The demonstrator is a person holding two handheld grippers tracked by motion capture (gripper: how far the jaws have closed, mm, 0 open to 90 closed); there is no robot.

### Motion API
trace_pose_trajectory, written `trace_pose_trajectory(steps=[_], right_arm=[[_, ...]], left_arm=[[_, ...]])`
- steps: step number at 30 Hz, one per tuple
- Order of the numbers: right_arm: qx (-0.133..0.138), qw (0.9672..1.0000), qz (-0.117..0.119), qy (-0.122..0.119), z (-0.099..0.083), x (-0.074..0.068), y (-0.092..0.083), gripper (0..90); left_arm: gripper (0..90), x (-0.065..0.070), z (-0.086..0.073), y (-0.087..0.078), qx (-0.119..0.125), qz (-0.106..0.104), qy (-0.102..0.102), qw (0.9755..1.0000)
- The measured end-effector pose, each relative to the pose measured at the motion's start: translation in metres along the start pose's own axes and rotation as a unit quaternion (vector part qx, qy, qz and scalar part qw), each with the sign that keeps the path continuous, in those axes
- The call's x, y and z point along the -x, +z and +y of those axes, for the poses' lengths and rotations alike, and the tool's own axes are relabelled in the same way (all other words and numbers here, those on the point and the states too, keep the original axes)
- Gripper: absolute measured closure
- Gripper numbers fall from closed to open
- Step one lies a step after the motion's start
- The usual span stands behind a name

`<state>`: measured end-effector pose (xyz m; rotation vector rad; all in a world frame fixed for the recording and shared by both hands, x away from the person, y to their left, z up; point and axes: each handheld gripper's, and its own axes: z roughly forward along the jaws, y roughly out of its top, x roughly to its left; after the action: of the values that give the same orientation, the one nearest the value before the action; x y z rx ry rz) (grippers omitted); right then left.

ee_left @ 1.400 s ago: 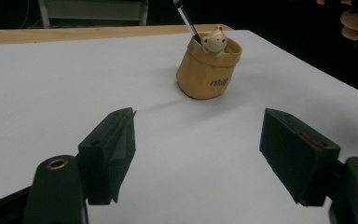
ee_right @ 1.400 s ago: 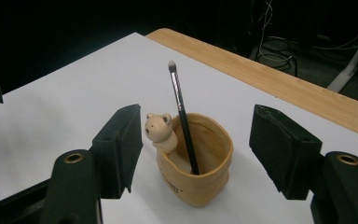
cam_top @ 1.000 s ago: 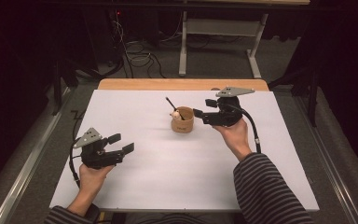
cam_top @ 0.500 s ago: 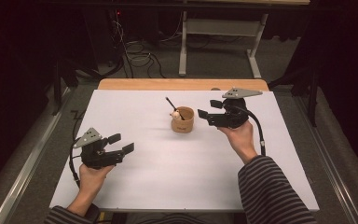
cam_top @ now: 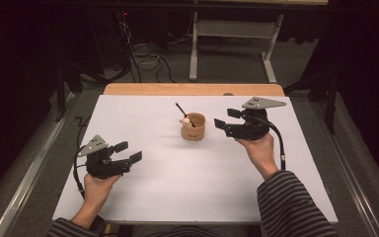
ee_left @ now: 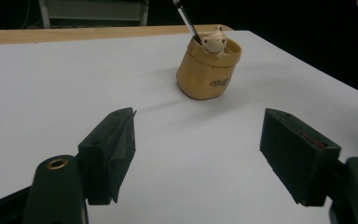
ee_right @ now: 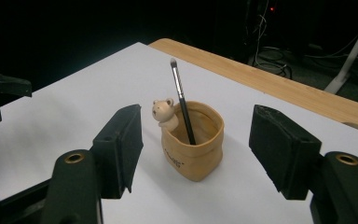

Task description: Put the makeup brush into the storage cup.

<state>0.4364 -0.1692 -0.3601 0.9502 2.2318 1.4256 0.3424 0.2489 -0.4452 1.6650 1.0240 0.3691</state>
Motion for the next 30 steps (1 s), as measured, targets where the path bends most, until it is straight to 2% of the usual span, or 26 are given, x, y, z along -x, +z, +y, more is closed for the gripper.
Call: trace_pose_trajectory(steps=[15,30], right_arm=[[0.006,0.9999,-0.007,0.014,-0.008,0.003,-0.015,36.8],[0.014,0.9998,-0.011,0.013,-0.012,0.002,-0.03,36.9]], left_arm=[[27.1,0.0,0.0,0.0,-0.001,0.0,0.0,1.0],[27.1,0.0,0.0,0.0,0.0,0.0,-0.001,1.0]])
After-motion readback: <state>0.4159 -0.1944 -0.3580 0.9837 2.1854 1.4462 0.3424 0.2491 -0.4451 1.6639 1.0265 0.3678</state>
